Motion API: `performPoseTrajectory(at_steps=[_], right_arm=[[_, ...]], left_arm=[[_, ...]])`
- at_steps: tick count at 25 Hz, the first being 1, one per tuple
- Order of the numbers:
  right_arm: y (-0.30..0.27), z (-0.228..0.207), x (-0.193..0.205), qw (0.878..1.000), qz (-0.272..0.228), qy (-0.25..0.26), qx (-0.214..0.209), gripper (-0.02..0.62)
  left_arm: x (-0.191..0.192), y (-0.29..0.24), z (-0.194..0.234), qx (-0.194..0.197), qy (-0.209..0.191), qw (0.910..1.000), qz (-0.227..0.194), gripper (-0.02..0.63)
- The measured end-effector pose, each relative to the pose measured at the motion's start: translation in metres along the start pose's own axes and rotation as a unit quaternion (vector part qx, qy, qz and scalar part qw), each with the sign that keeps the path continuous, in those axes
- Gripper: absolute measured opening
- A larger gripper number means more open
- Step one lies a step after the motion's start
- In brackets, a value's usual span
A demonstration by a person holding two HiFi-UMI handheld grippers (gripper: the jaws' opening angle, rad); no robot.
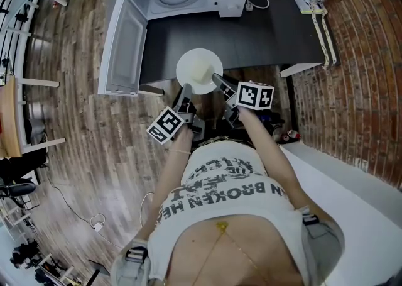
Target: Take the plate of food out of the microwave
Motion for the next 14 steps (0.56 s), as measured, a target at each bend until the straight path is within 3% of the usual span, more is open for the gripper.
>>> performPoseTrajectory(at_steps=[14], right_arm=[[-0.0016, -0.0012, 0.0013, 1.000, 0.007, 0.000, -0.001, 0.066]], left_arm=[[0.0007, 0.0009, 0.0016, -0.004, 0.003, 1.0000, -0.002, 0.038]])
Point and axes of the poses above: the fingertips, and each gripper's own axes: y backward along the fingers, z to its left, x out of its underside, the point moved 7 cm from there along y, backward along the fingers, and after that the axes turned 12 degrees about -z, right-handed, at the moved point
